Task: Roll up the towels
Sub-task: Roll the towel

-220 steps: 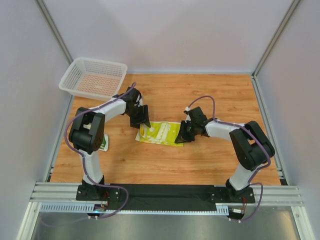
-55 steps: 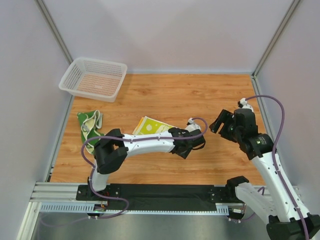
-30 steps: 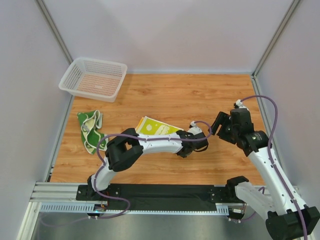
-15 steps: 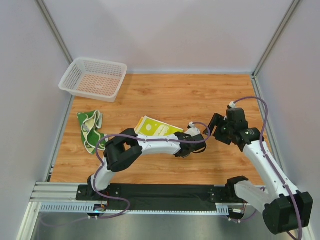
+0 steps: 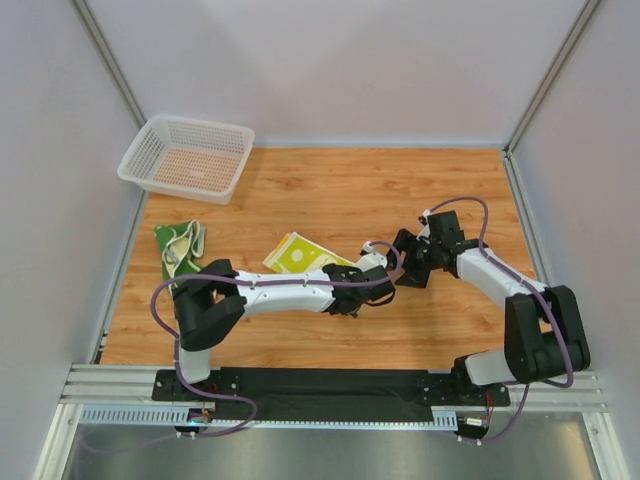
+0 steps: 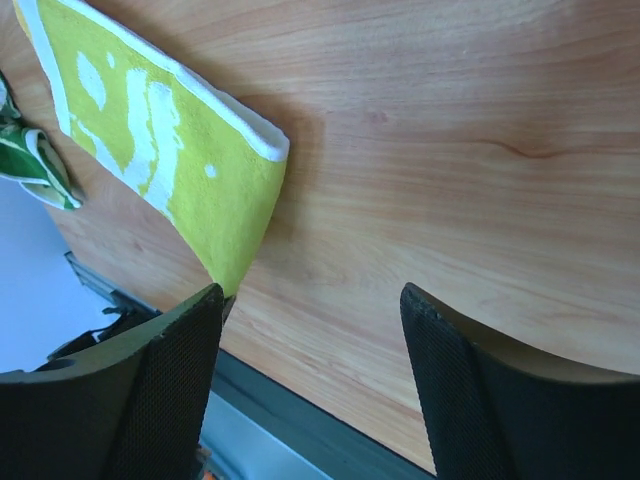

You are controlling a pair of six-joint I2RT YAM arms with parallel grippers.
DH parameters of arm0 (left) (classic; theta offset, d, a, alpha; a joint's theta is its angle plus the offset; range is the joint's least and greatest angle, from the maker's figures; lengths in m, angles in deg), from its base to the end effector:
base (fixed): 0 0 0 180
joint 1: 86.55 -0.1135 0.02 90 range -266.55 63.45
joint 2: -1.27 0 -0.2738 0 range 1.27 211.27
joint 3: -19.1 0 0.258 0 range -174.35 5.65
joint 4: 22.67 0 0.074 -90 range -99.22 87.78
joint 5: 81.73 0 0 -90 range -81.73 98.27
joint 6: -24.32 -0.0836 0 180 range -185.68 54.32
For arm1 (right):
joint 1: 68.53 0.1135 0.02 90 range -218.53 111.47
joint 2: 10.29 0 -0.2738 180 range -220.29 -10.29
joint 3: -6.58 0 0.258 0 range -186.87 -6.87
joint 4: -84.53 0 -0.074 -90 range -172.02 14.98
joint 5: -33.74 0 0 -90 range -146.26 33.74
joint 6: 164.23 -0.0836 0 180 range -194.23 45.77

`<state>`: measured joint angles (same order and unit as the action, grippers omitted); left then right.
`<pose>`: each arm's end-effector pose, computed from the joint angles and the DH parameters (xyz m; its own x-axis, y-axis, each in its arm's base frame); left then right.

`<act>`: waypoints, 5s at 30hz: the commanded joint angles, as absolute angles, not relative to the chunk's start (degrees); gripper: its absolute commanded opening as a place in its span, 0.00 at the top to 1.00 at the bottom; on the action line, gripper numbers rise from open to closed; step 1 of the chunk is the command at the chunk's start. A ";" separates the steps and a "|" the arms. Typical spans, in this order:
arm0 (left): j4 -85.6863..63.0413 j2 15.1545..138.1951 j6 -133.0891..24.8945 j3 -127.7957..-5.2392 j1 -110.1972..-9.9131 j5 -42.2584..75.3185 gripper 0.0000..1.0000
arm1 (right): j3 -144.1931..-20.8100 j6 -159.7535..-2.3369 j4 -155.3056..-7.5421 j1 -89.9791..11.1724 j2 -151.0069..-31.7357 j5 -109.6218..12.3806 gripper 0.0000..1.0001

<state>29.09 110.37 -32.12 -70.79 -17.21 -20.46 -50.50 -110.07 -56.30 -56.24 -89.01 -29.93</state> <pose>0.1792 -0.3613 0.1481 -0.7010 0.4850 -0.5229 0.4533 0.8690 0.1984 0.2646 0.0956 0.1569 -0.9269 0.3351 -0.1686 0.1735 0.7814 0.5995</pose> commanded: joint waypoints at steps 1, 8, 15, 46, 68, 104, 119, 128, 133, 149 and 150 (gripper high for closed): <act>24.27 105.60 -32.10 -69.24 -17.21 -16.44 1.00 | -49.67 -113.95 -66.44 -56.14 -93.50 -21.91 0.28; 22.33 103.57 -31.49 -67.56 -17.47 -15.20 1.00 | -51.69 -116.15 -71.03 -54.21 -101.34 -19.17 0.29; 19.35 101.91 -29.64 -64.84 -18.96 -12.12 1.00 | -53.27 -117.03 -72.17 -52.19 -106.00 -19.08 0.32; 11.35 97.86 -25.60 -57.19 -20.64 -0.79 1.00 | -64.52 -107.38 -56.36 -51.92 -107.41 -31.64 0.50; -8.16 94.70 -11.80 -45.16 -26.43 15.30 1.00 | -70.76 -99.81 -41.15 -57.63 -92.03 -35.79 0.50; -9.48 93.37 -1.08 -33.63 -34.87 15.12 1.00 | -61.46 -99.98 -56.17 -47.71 -92.46 -19.00 0.88; -5.00 97.42 -1.96 -36.01 -35.49 15.30 1.00 | -52.40 -104.55 -71.29 -42.25 -102.57 -14.78 1.00; -4.21 96.63 -2.40 -35.22 -35.93 15.83 1.00 | -53.54 -105.08 -75.95 -47.77 -110.31 -12.59 1.00; -4.03 96.19 -2.57 -34.69 -36.28 16.09 1.00 | -54.50 -105.16 -77.61 -51.82 -112.59 -10.74 1.00; -2.89 95.66 -2.40 -35.22 -36.37 16.62 1.00 | -60.04 -106.92 -73.94 -56.66 -107.17 -18.72 0.99; -2.80 95.66 -2.40 -35.30 -36.37 16.53 1.00 | -60.39 -107.10 -72.11 -57.36 -105.75 -19.78 0.97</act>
